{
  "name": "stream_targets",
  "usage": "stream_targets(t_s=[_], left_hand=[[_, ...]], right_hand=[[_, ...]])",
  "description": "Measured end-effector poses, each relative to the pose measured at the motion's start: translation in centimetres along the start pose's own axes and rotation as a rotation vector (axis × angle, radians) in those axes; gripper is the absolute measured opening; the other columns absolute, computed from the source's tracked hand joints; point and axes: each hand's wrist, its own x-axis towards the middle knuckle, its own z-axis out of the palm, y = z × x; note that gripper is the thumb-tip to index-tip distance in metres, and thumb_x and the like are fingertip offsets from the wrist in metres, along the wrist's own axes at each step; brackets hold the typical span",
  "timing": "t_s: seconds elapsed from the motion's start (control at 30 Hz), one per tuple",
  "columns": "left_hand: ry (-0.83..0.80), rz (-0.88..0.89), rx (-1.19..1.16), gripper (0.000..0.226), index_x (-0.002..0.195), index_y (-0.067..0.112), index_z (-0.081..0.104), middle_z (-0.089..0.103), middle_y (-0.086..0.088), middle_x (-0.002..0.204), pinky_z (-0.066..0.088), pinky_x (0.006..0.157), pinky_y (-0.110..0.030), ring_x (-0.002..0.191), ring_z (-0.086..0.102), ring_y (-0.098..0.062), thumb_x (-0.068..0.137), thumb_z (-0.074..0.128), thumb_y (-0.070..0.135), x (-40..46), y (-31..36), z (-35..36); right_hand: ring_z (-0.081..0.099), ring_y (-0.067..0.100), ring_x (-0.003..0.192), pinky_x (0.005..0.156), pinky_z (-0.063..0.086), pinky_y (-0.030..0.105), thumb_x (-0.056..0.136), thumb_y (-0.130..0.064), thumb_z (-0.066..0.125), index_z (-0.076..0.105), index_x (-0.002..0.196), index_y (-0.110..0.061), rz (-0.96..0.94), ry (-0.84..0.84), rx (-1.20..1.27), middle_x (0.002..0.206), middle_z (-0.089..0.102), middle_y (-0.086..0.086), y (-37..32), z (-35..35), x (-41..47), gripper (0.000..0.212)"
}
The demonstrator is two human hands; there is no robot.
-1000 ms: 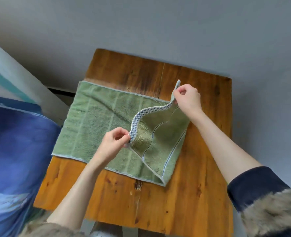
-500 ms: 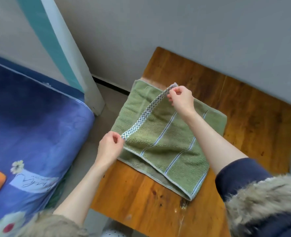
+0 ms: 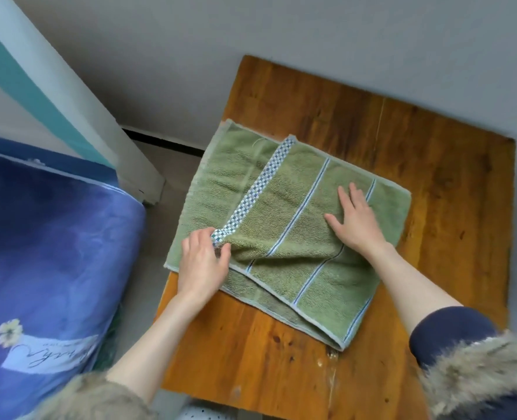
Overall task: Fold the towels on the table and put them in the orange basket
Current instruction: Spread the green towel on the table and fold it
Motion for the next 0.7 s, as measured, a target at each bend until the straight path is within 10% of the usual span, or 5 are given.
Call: stream_targets(t_s=[0.7], left_hand=[[-0.193, 0.3, 0.067, 0.031, 0.117, 0.002, 0.051, 0.051, -0.011, 0.132, 0.036, 0.102, -0.036, 0.122, 0.046, -0.024, 0.091, 0.057, 0.017, 0.9, 11.8, 6.8]], right_hand=[[0.059, 0.033, 0.105, 0.084, 0.046, 0.035, 0.098, -0.037, 0.039, 0.062, 0.12, -0.016, 0.58, 0.013, 0.2, 0.127, 0.053, 0.013, 13.9, 3.3, -17.4, 0.038]])
